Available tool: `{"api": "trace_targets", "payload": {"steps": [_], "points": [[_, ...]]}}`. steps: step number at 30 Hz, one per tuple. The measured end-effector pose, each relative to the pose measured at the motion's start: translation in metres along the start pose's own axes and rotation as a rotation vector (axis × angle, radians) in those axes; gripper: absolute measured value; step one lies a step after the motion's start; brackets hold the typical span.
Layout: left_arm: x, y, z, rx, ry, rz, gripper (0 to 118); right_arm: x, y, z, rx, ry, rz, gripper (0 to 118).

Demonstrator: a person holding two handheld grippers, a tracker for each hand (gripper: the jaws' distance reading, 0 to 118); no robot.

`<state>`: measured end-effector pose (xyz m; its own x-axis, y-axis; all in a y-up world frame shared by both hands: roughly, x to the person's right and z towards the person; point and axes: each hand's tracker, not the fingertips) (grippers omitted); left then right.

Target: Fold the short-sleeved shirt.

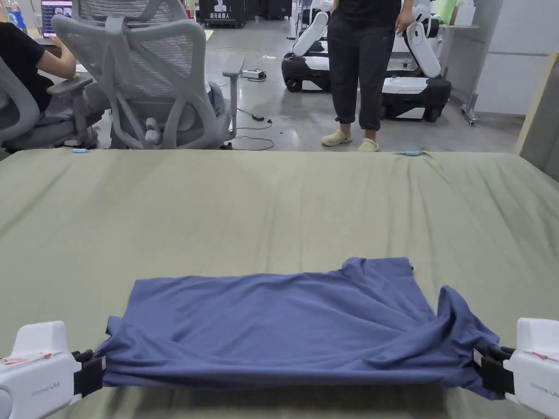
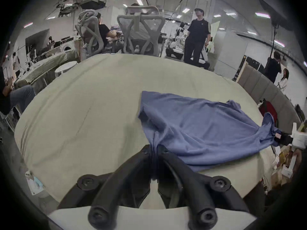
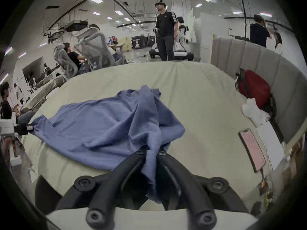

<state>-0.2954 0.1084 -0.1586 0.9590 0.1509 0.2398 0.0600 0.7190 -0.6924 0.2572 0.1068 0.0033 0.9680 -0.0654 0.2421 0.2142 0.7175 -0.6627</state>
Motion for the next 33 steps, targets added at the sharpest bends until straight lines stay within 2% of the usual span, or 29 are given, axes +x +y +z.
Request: {"api": "trace_targets", "payload": {"steps": [5, 8, 9, 10, 11, 12, 13, 14, 18, 20, 21, 22, 24, 25, 26, 27, 30, 33], "points": [[-0.002, -0.038, -0.019, -0.083, 0.011, 0.034, 3, -0.008, -0.048, -0.033, -0.124, -0.04, 0.02, 6], [-0.004, -0.046, -0.015, -0.077, -0.009, 0.055, 4, -0.013, -0.056, -0.039, -0.122, -0.037, 0.011, 6], [-0.004, -0.043, -0.009, -0.05, -0.025, 0.073, 7, -0.013, -0.055, -0.036, -0.108, -0.035, 0.007, 10], [-0.005, -0.041, -0.001, -0.013, -0.035, 0.085, 19, -0.014, -0.052, -0.03, -0.084, -0.034, 0.003, 21], [-0.006, -0.037, 0.009, 0.038, -0.015, 0.071, 43, -0.013, -0.044, -0.022, -0.07, -0.029, -0.001, 45], [-0.004, -0.033, 0.019, 0.089, 0.004, 0.047, 77, -0.015, -0.039, -0.016, -0.062, -0.019, 0.001, 87], [-0.004, -0.028, 0.027, 0.136, 0.01, 0.028, 92, -0.021, -0.032, -0.008, -0.051, -0.016, 0.014, 110], [0.0, -0.022, 0.036, 0.187, 0.014, 0.017, 95, -0.029, -0.023, 0.001, -0.003, -0.01, 0.039, 118], [0.04, -0.003, 0.047, 0.283, 0.032, -0.108, 94, -0.072, 0.005, 0.021, 0.174, 0.039, 0.072, 118], [0.064, 0.003, 0.042, 0.297, -0.007, -0.14, 93, -0.1, 0.013, 0.021, 0.264, 0.063, 0.112, 118], [0.076, 0.003, 0.037, 0.297, -0.009, -0.153, 85, -0.114, 0.015, 0.018, 0.277, 0.048, 0.136, 112], [0.086, 0.004, 0.034, 0.292, -0.013, -0.176, 69, -0.125, 0.015, 0.015, 0.269, 0.036, 0.16, 97], [0.102, 0.002, 0.028, 0.299, -0.029, -0.198, 10, -0.142, 0.011, 0.008, 0.304, 0.065, 0.199, 45], [0.102, -0.001, 0.019, 0.298, -0.032, -0.2, 2, -0.148, 0.009, 0.005, 0.297, 0.062, 0.196, 32], [0.106, -0.002, 0.015, 0.298, -0.029, -0.205, 2, -0.152, 0.007, 0.001, 0.291, 0.054, 0.192, 32], [0.108, -0.004, 0.013, 0.304, -0.022, -0.209, 0, -0.153, 0.005, 0.0, 0.299, 0.048, 0.19, 1], [0.099, -0.004, -0.001, 0.263, -0.05, -0.207, 0, -0.151, 0.005, -0.004, 0.293, 0.085, 0.164, 0], [0.084, 0.003, -0.018, 0.242, -0.025, -0.205, 0, -0.146, 0.009, -0.012, 0.29, 0.069, 0.178, 0]]}}
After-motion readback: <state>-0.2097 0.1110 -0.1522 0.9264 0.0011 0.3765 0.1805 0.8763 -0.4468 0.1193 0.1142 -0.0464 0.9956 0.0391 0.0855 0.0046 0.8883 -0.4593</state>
